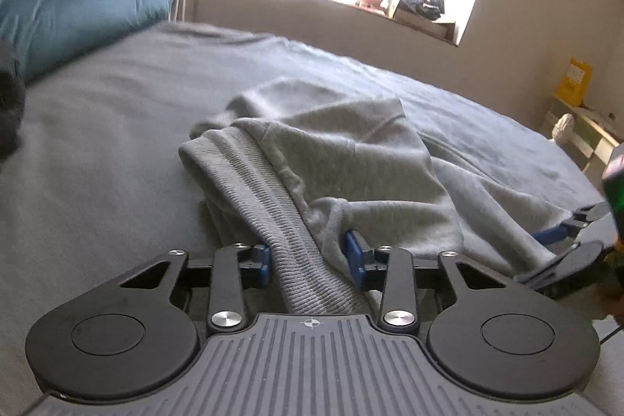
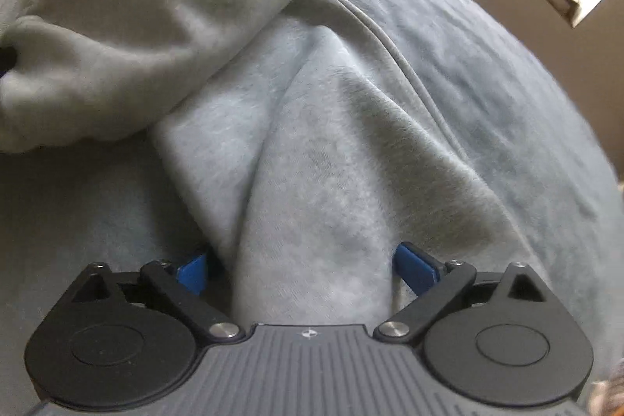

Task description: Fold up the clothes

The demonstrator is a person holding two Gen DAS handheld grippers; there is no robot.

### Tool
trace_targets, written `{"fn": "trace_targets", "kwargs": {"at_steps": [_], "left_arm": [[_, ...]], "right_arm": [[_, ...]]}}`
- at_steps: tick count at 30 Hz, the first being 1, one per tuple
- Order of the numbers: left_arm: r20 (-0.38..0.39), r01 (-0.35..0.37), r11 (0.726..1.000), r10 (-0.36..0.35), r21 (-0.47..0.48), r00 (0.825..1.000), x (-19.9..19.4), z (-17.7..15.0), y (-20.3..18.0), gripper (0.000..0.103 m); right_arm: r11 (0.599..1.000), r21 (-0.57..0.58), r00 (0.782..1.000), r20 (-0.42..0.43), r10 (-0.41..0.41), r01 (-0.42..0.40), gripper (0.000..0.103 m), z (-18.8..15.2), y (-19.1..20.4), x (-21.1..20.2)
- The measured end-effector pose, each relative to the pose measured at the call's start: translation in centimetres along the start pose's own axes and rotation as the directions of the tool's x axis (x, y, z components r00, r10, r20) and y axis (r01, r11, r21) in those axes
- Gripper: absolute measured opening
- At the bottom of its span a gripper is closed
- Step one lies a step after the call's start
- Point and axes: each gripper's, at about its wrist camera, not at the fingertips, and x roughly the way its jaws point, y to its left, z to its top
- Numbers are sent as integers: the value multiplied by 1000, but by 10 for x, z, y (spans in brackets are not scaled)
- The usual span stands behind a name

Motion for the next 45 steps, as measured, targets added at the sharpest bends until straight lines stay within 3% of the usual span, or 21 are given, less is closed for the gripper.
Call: {"fn": "trace_targets", "kwargs": {"at_steps": [1, 4, 9, 14, 17, 23, 24, 26, 28, 30, 35, 40, 42, 45], "left_arm": [[8, -6, 1000, 6, 7, 1000, -1, 0, 0, 33], [36, -29, 999, 28, 27, 999, -3, -1, 3, 31], [79, -51, 998, 48, 37, 996, -14, 0, 8, 29], [113, -55, 998, 52, 24, 992, -35, 5, 18, 27], [113, -43, 999, 39, 31, 993, -47, 2, 23, 27], [57, -69, 997, 66, 44, 996, -49, -9, 31, 27], [35, -74, 997, 73, 34, 997, -45, -11, 32, 27], [14, -95, 994, 94, 46, 995, -40, -14, 31, 26], [6, -114, 991, 114, 72, 993, -38, -15, 30, 24], [1, -111, 990, 111, 82, 994, -39, -14, 31, 26], [-40, -81, 996, 83, 47, 996, -40, -16, 36, 34], [-52, -70, 998, 70, 0, 996, -41, -17, 40, 38], [-51, -73, 997, 73, 5, 996, -42, -19, 40, 38], [-42, -77, 997, 78, 27, 996, -44, -21, 38, 38]], "right_arm": [[999, 45, 1000, 4, -8, 8, 31, 3, -4, -3], [994, 75, 996, 49, -79, 75, 17, 7, -8, -23], [988, 69, 977, 152, -149, 140, 14, 6, -8, -78], [977, 93, 964, 170, -206, 192, 13, -23, -20, -133], [968, 120, 960, 146, -239, 222, 13, -54, -31, -168], [933, 230, 960, -24, -280, 278, 14, -127, -63, -185], [933, 247, 965, -67, -254, 262, 14, -138, -69, -177], [948, 252, 978, -124, -169, 196, 16, -155, -73, -159], [958, 259, 981, -178, -82, 127, 29, -171, -75, -141], [976, 187, 984, -160, -80, 109, 44, -170, -70, -150], [998, 12, 994, -89, -58, 59, 63, -161, -59, -180], [997, 0, 994, 85, 74, -75, 74, -108, -57, -211], [988, -4, 976, 158, 153, -155, 80, -80, -49, -212], [969, -64, 948, 202, 246, -238, 81, -34, -28, -193]]}}
